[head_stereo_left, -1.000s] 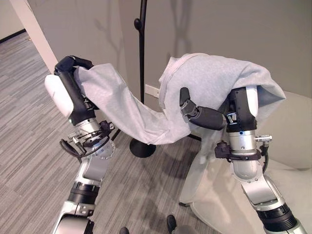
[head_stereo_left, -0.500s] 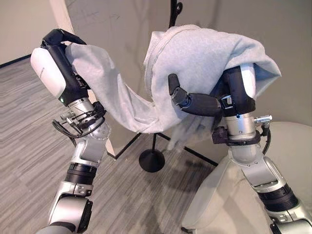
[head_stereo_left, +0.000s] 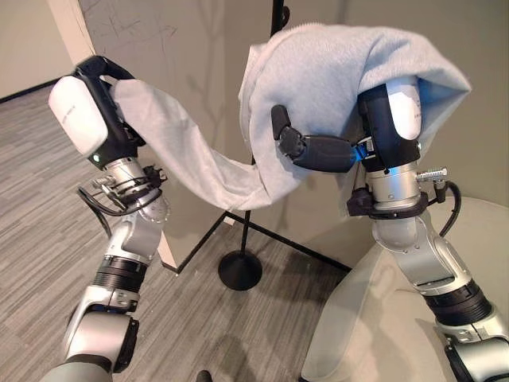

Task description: Hang the clothes on the sofa on the clothes rack.

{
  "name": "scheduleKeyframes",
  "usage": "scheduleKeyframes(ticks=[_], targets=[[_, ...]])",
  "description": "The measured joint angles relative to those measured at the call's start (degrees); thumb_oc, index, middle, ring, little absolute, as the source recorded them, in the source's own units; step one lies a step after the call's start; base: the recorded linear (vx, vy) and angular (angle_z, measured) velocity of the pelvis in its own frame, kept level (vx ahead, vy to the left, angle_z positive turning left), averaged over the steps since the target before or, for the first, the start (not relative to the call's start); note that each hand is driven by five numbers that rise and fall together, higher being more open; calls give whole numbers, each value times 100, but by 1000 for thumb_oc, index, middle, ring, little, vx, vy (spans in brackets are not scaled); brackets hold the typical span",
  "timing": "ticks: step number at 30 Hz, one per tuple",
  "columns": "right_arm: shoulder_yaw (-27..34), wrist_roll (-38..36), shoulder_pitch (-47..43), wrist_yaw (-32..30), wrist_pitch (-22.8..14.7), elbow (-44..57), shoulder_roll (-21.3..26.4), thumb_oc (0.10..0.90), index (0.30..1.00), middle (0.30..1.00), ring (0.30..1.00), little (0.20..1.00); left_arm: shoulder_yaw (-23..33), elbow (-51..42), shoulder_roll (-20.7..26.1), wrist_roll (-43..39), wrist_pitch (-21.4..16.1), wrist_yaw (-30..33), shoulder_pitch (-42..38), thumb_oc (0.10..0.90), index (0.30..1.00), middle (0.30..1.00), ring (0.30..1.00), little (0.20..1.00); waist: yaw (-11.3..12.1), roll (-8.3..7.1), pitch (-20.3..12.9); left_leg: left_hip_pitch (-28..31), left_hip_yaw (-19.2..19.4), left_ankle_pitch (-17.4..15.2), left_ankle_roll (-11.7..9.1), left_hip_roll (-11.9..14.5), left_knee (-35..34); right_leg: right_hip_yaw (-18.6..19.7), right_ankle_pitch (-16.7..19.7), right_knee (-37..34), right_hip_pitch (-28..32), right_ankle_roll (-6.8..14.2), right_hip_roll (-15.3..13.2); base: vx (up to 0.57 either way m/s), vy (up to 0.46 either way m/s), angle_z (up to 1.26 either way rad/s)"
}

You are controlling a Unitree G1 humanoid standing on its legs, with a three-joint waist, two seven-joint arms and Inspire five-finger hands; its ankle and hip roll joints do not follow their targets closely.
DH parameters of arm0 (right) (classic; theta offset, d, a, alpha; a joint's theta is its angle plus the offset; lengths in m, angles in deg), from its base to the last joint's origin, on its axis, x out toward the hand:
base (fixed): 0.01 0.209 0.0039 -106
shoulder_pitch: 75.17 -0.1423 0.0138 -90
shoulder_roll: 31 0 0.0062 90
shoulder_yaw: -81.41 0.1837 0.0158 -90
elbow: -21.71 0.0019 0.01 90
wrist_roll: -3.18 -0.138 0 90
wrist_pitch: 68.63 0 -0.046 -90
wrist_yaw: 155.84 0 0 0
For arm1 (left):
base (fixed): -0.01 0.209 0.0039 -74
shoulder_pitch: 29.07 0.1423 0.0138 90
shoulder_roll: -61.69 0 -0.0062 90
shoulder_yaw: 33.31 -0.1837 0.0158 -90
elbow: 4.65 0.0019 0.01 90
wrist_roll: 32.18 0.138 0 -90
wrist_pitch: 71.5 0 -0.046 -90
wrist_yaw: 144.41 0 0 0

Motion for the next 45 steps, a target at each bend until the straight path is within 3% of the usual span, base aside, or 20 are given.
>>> scheduleKeyframes(ticks=[6,7,10,11,13,14,15,16,18,20,22,24,25,26,27,28,31,35,40,45], targets=[[-2,438,-331,-87,374,-263,72,400,300,300,300,300,44,365,401,-161,105,12,-733,400,300,300,300,300,1,72,48,49,91,-183,247,-186,-1,19,70,60,-31,333,-241,117,194,-6],[8,458,-405,-132,464,-275,74,400,300,300,300,300,52,380,445,-202,125,17,-780,400,300,300,300,300,1,146,94,96,130,-216,293,-192,-1,28,66,158,-78,339,-241,106,178,-34],[220,640,-479,-341,673,-273,273,400,300,300,300,300,40,572,480,-236,142,6,-968,400,300,300,300,300,-42,513,315,388,439,-368,415,-155,1,229,-429,1764,-772,843,-144,68,94,-58],[243,666,-548,-371,768,-275,522,400,300,300,300,300,35,579,504,-233,141,2,-969,400,300,300,300,300,-84,513,314,502,605,-462,469,-234,1,169,-538,2087,-936,806,-208,137,83,-103],[232,687,-981,-422,786,-275,997,400,300,300,300,300,-132,1420,961,-238,144,-133,-1386,400,300,300,300,300,-233,528,328,601,996,-583,487,-198,-4,-756,-711,2717,-1761,666,-576,200,-4,-106],[222,695,-1244,-483,770,-293,1126,400,300,300,300,300,-164,1760,1060,-237,160,-197,-1548,400,300,300,300,300,-366,530,328,662,1014,-734,464,-155,-18,-776,-569,2355,-1998,486,-497,381,-93,-49],[167,695,-1411,-619,666,-296,1565,400,300,300,300,300,-212,1986,1171,-291,154,-249,-1750,400,300,300,300,300,-420,517,326,662,988,-768,406,7,-5,-523,-201,1644,-2367,207,-44,298,-87,-13],[73,672,-1478,-656,633,-337,1737,400,300,300,300,300,-322,2073,1311,-364,128,-268,-1803,400,300,300,300,300,-455,485,323,644,880,-753,415,60,-12,-415,-58,1330,-2437,295,124,216,-95,41],[-221,588,-1621,-513,489,-520,2173,400,300,300,300,300,-914,2543,1665,-462,27,-577,-1987,400,300,300,300,300,-755,175,168,751,470,-800,72,17,-39,-427,574,854,-2296,255,108,174,-92,92],[-420,239,-1637,-373,452,-804,2162,400,300,300,300,300,-1078,2904,1694,-566,-59,-756,-2092,400,300,300,300,300,-612,385,34,999,354,-991,-293,449,-35,-747,776,676,-1997,161,440,262,-141,51],[-891,-7,-1659,-66,349,-961,2600,400,300,300,300,300,-1206,3446,1983,-908,-115,-914,-2461,400,300,300,300,300,-571,586,-90,1142,282,-922,-648,951,4,-1014,933,539,-1704,-416,903,392,-284,41],[-707,-27,-1338,-12,319,-799,2776,400,300,300,300,300,-695,2553,1861,-1200,-60,-1003,-2114,400,300,300,300,300,-537,553,-105,1078,155,-889,-785,1046,211,-1129,890,502,-1583,-516,970,202,-219,31],[-488,-25,-1134,20,310,-693,2764,400,300,300,300,300,-459,1958,1676,-1245,-65,-1018,-1837,452,378,378,378,378,-449,529,-105,1078,110,-849,-849,1082,284,-1152,855,497,-1517,-592,994,117,-166,24],[-66,-20,-782,36,286,-486,2746,400,300,300,300,300,-82,940,1311,-1290,-118,-1132,-1388,676,714,714,714,714,-329,528,-106,1075,13,-834,-874,1111,343,-1242,843,480,-1451,-702,997,80,-101,23],[240,-18,-567,36,277,-351,2647,400,300,300,300,300,82,135,973,-1298,-284,-1149,-946,676,714,714,714,714,-279,527,-106,1081,-37,-826,-886,1127,372,-1268,811,473,-1393,-795,1014,127,-137,25],[507,-17,-424,28,278,-251,2461,400,300,300,300,300,101,-497,676,-1293,-500,-1176,-553,800,900,900,900,900,-246,526,-105,1114,-27,-824,-892,1146,391,-1277,784,472,-1340,-833,1024,102,-103,16],[1319,1,54,44,281,119,2101,400,300,300,300,300,120,-1752,-82,-1428,-724,-1768,339,800,900,900,900,900,-219,516,-100,1147,-19,-772,-967,1178,351,-1283,755,424,-1263,-834,1035,76,-77,6],[1576,-48,153,-100,402,162,1805,400,300,300,300,300,-21,-2796,-621,-2676,-1101,-2509,1962,800,900,900,900,900,-291,498,-99,1228,-29,-771,-971,1125,324,-1240,753,403,-1178,-831,966,41,-14,-8],[1609,-61,341,-189,509,287,1382,400,300,300,300,300,24,-2914,-528,-3832,-1061,-3206,3028,800,900,900,900,900,-231,430,-113,1325,-88,-771,-970,1050,116,-1254,729,278,-1125,-784,897,3,24,11],[1957,8,1143,-153,335,478,1281,400,300,300,300,300,412,-2907,-544,-3306,-994,-3307,3468,800,900,900,900,900,8,439,-108,1190,-236,-770,-969,1050,50,-1352,812,73,-1138,-639,912,-3,39,17]])
